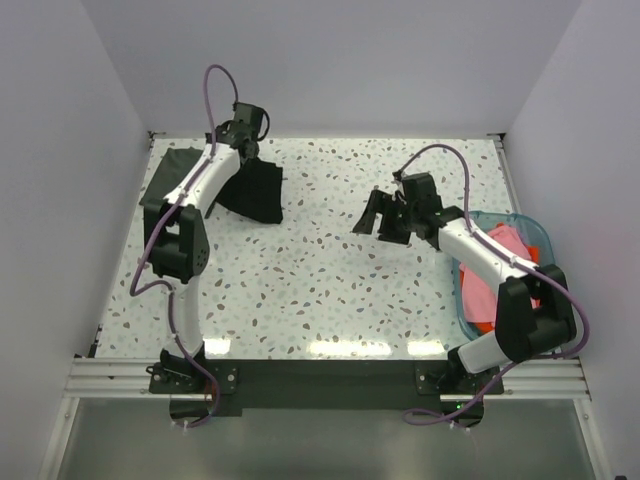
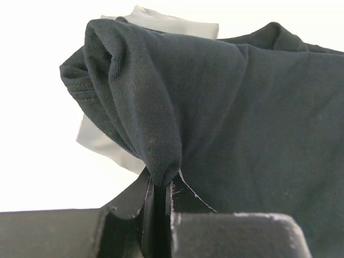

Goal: Fold and stack the t-shirts
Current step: Neatly place the folded tshirt to the corner, then reset both grippers

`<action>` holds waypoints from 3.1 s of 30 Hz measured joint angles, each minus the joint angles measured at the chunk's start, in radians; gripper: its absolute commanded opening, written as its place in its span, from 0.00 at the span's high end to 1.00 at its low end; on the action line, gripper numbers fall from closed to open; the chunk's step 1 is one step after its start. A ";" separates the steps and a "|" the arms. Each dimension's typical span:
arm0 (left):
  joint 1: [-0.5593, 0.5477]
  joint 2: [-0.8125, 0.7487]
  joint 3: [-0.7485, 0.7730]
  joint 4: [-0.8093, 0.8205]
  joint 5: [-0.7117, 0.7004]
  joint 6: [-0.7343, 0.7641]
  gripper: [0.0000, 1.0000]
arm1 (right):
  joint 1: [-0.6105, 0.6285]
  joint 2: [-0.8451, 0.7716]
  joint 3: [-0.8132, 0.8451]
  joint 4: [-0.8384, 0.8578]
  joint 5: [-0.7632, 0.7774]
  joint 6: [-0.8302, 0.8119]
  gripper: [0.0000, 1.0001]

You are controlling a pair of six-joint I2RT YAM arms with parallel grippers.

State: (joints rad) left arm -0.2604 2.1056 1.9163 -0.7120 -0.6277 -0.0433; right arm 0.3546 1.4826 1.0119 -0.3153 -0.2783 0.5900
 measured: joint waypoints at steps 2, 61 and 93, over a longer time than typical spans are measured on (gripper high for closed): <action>0.005 0.000 0.008 0.009 -0.018 0.049 1.00 | 0.001 -0.001 0.000 -0.008 0.000 -0.002 0.16; 0.268 0.017 0.117 0.255 0.007 0.386 0.09 | 0.014 -0.030 0.076 -0.083 0.056 -0.035 0.16; -0.481 -0.728 -0.769 0.439 0.171 -0.340 0.00 | 0.018 -0.289 0.024 -0.154 0.172 -0.082 0.13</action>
State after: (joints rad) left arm -0.7414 1.3773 1.1473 -0.2733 -0.4572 -0.3832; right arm 0.3729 1.1934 1.0355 -0.4690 -0.1062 0.5079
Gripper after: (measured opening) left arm 0.997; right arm 0.866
